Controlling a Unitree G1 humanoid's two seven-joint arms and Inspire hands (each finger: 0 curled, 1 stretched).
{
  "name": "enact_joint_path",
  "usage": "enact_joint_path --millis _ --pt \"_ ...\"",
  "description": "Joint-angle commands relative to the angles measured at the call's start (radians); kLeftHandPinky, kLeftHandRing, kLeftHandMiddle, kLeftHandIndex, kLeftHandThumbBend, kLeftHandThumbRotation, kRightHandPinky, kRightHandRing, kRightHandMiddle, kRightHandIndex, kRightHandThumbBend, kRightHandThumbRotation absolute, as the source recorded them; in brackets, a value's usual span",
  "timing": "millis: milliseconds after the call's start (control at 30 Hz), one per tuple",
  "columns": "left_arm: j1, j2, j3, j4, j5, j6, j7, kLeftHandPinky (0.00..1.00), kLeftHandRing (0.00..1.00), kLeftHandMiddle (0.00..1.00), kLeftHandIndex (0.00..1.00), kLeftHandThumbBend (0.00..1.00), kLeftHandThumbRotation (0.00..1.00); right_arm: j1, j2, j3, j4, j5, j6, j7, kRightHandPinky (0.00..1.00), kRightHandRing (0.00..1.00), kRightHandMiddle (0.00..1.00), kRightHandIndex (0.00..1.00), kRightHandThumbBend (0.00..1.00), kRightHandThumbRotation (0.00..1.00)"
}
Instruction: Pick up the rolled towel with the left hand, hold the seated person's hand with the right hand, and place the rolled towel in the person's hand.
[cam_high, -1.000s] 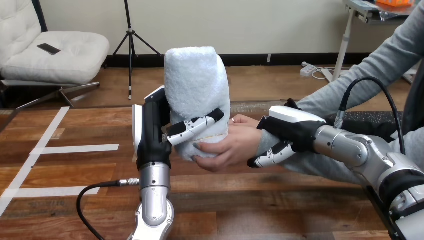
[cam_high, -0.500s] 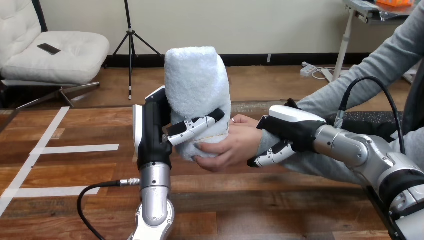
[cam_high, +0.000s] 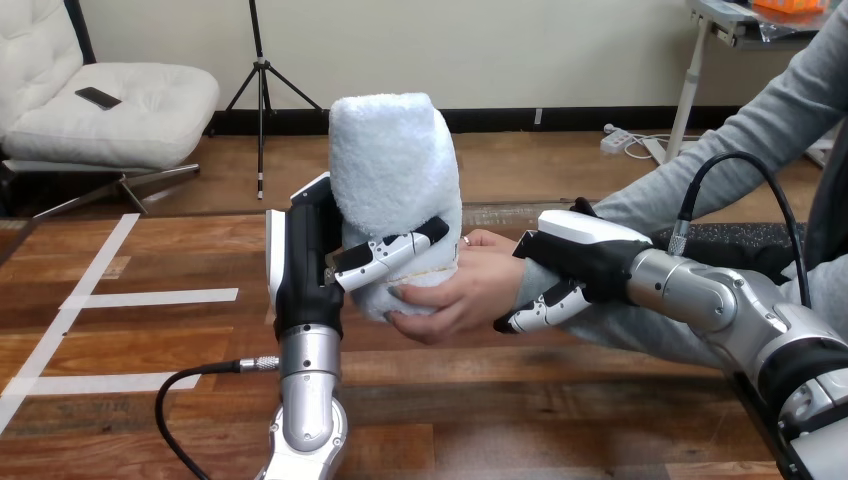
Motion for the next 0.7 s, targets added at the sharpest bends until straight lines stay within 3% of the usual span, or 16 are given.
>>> enact_joint_path --millis 0,67,100,300,500,667 --pt "-0.051 -0.052 -0.026 -0.017 -0.029 0.014 -0.12 0.41 0.51 0.59 0.62 0.75 0.26 -0.194 0.021 -0.035 -0.07 0.037 -0.021 -0.036 0.24 0.28 0.32 0.33 0.54 0.36" --pt "-0.048 -0.05 -0.027 -0.019 -0.036 0.012 -0.128 0.42 0.52 0.6 0.64 0.77 0.29 -0.193 0.02 -0.034 -0.072 0.035 -0.022 -0.039 0.24 0.28 0.32 0.33 0.54 0.36" --pt "-0.047 -0.049 -0.027 -0.019 -0.038 0.011 -0.13 0.46 0.56 0.64 0.68 0.83 0.37 -0.192 0.019 -0.034 -0.073 0.035 -0.023 -0.039 0.24 0.28 0.32 0.33 0.54 0.36" --pt "-0.041 -0.037 -0.026 -0.026 -0.055 0.015 -0.159 0.63 0.71 0.77 0.82 0.96 0.59 -0.191 0.017 -0.033 -0.073 0.034 -0.025 -0.041 0.24 0.28 0.32 0.34 0.54 0.36" --pt "-0.036 -0.022 -0.027 -0.043 -0.07 0.033 -0.198 0.78 0.84 0.87 0.89 0.99 0.71 -0.187 0.018 -0.037 -0.067 0.04 -0.027 -0.04 0.23 0.27 0.31 0.32 0.55 0.36" --pt "-0.027 -0.009 -0.03 -0.064 -0.07 0.039 -0.213 0.85 0.9 0.92 0.92 1.0 0.79 -0.186 0.019 -0.039 -0.06 0.043 -0.03 -0.039 0.21 0.25 0.29 0.29 0.55 0.36"
